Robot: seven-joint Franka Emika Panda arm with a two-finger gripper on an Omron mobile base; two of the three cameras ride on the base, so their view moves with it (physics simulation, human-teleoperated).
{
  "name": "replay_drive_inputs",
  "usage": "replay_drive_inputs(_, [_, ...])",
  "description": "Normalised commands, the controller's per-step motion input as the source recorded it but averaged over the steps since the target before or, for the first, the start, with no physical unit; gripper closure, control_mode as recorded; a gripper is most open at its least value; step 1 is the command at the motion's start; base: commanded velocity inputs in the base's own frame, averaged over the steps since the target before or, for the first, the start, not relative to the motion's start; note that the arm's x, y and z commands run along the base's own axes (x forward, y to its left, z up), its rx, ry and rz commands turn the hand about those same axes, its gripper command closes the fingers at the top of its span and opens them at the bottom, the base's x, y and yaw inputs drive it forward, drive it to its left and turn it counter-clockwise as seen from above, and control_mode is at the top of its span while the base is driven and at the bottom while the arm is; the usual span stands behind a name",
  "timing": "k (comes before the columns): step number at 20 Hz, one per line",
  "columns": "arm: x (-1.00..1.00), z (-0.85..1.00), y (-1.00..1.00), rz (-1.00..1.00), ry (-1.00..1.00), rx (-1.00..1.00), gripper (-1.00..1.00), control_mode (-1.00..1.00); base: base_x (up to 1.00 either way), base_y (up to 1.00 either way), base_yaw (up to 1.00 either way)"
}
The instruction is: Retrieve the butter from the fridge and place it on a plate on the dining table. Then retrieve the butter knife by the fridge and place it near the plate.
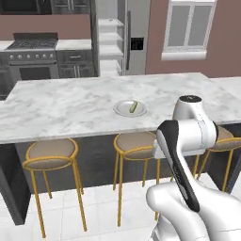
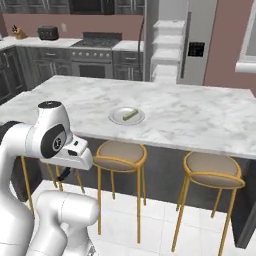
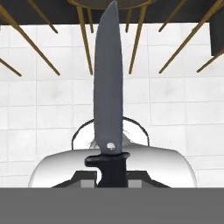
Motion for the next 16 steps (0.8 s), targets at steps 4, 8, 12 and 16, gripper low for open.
replay_drive_inputs(4, [0.00,0.00,0.00,0.00,0.00,0.00,1.00,1.00,0.00,-0.93,0.54])
replay_drive_inputs(8, [0.00,0.00,0.00,0.00,0.00,0.00,1.00,1.00,0.00,-0.67,0.36])
replay_drive_inputs(12, [0.00,0.00,0.00,0.00,0.00,0.00,1.00,1.00,0.05,-0.11,0.02])
replay_drive_inputs(16, [0.00,0.00,0.00,0.00,0.00,0.00,1.00,1.00,0.24,-0.09,-0.30])
